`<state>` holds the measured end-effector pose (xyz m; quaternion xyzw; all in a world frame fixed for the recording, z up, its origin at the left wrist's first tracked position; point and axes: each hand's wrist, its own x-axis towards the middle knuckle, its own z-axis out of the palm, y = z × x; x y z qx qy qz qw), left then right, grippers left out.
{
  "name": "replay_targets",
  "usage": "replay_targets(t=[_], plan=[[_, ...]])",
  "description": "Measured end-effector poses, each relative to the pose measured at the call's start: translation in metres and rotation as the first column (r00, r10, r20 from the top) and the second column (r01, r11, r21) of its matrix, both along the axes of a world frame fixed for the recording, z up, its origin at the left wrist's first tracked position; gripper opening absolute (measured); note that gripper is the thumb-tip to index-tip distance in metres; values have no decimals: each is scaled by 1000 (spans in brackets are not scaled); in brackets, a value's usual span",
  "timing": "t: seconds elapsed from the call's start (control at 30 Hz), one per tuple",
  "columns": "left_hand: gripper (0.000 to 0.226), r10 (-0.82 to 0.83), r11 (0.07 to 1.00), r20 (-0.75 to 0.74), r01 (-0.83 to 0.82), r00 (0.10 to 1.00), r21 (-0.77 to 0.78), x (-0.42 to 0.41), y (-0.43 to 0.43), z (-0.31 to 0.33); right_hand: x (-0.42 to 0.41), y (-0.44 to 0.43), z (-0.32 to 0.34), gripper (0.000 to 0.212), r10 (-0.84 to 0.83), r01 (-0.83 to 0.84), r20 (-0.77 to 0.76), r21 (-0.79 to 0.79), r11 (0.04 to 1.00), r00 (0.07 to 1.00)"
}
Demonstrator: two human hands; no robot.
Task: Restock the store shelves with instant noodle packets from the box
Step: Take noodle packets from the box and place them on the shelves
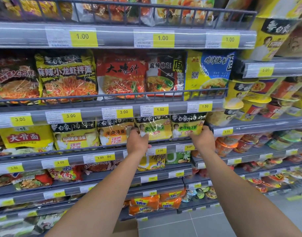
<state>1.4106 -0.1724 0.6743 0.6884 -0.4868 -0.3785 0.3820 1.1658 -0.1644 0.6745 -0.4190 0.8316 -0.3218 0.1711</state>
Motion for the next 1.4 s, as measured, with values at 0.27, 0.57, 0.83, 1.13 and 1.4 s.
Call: replay_targets(t=[0.27, 0.57, 0.83, 1.13, 1.4], plan=[[14, 40, 996, 167, -25, 985, -88, 5, 1, -6, -1, 2, -2, 36, -41, 41, 5, -17, 999, 999], [16, 106, 994, 353, -90, 930, -62, 12, -11, -15, -14, 0, 0, 25, -98, 99, 39, -33, 995, 994], [24, -19, 999, 385, 31, 923, -25, 19, -5, -11, -3, 10, 0, 16, -27, 26, -7, -88, 996, 1000], [42, -50, 977, 368, 122, 928, -174, 29, 22, -11, 7, 28, -10, 39, 66, -82, -135, -120, 989, 989], [42, -31, 931, 498, 206, 867, -301, 48, 47, -7, 29, 50, -16, 77, 140, -172, -198, -156, 973, 970]])
